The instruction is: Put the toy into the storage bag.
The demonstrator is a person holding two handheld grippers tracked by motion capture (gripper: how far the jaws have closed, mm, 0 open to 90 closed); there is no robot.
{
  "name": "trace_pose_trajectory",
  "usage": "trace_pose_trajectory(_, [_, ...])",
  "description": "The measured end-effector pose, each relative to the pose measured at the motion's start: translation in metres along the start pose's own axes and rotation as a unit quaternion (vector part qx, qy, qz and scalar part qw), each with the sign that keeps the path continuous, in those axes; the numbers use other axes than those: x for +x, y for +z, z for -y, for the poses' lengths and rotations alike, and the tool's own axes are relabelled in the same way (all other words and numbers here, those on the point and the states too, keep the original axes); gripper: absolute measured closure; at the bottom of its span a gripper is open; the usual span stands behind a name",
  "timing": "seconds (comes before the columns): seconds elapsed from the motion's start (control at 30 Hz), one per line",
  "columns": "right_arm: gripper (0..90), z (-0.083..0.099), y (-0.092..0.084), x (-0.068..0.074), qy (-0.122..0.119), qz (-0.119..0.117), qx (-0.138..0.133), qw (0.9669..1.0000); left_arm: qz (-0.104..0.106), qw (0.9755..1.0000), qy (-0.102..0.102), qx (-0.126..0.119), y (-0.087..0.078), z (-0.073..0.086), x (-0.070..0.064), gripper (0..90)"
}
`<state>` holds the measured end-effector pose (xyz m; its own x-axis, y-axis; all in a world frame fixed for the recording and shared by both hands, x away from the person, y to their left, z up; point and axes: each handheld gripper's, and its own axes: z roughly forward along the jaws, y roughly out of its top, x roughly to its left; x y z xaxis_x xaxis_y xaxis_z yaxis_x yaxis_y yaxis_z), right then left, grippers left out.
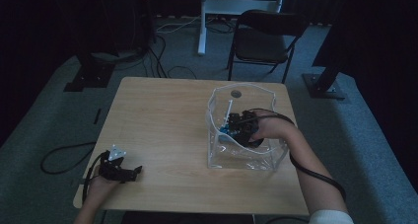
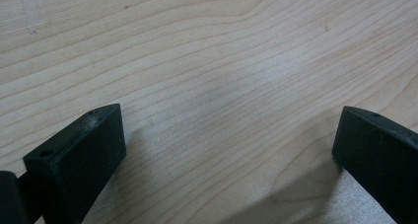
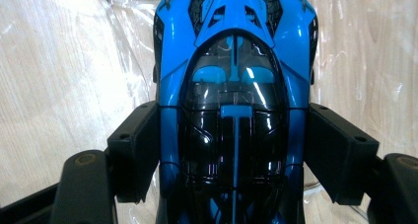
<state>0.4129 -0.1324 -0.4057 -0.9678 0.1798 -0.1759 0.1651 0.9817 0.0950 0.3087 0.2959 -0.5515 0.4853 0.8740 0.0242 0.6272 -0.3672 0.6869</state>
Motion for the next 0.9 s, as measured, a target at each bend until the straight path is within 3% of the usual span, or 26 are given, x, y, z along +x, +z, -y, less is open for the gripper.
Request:
trace_pose_trajectory(0.17, [27.5,-0.002,0.008,0.0,-0.003,-0.016,0.007,0.9998,0.0,1.0,-0.001,0.0,0.0,0.0,0.0,0.3])
trace_pose_trajectory(0.37, [27.6,-0.004,0.017,0.003,-0.012,-0.019,0.027,0.9994,0.0,1.0,-0.001,0.0,0.0,0.0,0.0,0.3])
trace_pose_trajectory(0.53, [27.5,-0.003,0.02,0.004,-0.01,-0.026,0.028,0.9992,0.0,1.0,-0.001,0.0,0.0,0.0,0.0,0.3])
trace_pose_trajectory(0.9, [27.5,-0.008,0.031,0.005,-0.007,-0.033,0.059,0.9977,0.001,1.0,-0.001,0.0,0.0,0.0,0.0,0.3])
